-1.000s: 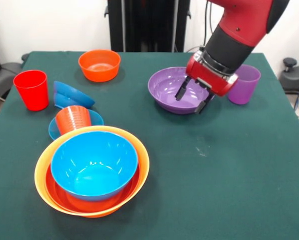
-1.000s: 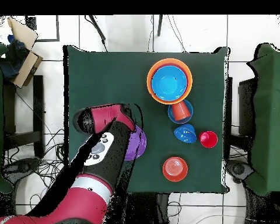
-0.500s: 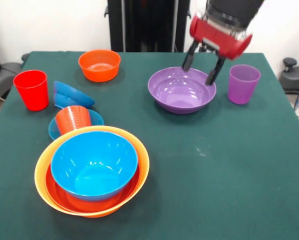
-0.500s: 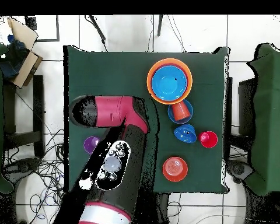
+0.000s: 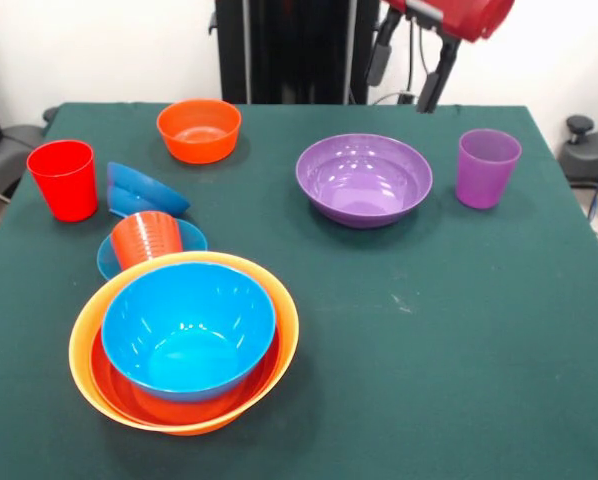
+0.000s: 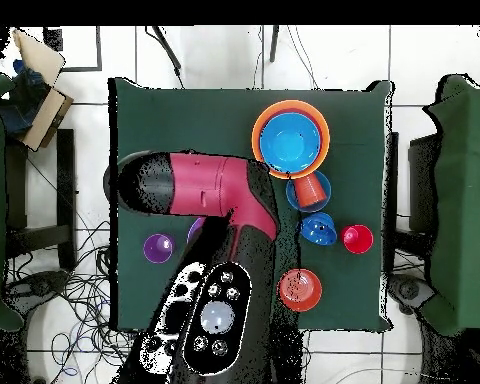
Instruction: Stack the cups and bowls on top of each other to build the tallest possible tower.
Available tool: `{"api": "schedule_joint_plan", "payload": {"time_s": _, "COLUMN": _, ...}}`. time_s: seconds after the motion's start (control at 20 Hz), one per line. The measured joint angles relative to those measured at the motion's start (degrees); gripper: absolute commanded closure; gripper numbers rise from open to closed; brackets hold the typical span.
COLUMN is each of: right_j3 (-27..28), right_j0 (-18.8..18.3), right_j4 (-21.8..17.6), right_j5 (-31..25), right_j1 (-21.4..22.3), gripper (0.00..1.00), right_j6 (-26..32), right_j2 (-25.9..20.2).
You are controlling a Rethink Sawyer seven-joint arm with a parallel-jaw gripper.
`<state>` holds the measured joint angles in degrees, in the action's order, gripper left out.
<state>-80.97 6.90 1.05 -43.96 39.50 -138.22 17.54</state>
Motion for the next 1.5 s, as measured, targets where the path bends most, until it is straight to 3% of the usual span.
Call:
{"api": "schedule_joint_plan", "payload": {"time_s": 0.3, "right_j3": -2.77, "right_j0": -3.63, "right_j4": -0.08, "right_j5": 2.10, "right_j1": 2.80, "gripper": 0.00, "right_j6": 0.00, "right_j2": -3.70}}
{"api": "schedule_joint_plan", "payload": {"time_s": 0.55, "right_j3": -7.42, "right_j0": -7.49, "right_j4": -1.36, "right_j5": 7.08, "right_j1": 4.40, "gripper": 0.00, "right_j6": 0.01, "right_j2": -6.85}}
{"api": "schedule_joint_plan", "payload": {"time_s": 1.0, "right_j3": -15.50, "right_j0": -14.09, "right_j4": -8.08, "right_j5": 11.80, "right_j1": 6.55, "gripper": 0.00, "right_j6": 0.01, "right_j2": -10.40}}
{"api": "schedule_joint_plan", "payload": {"time_s": 1.5, "right_j3": -18.50, "right_j0": -18.67, "right_j4": -13.19, "right_j5": 11.83, "right_j1": 7.88, "gripper": 0.00, "right_j6": 0.01, "right_j2": -13.75}}
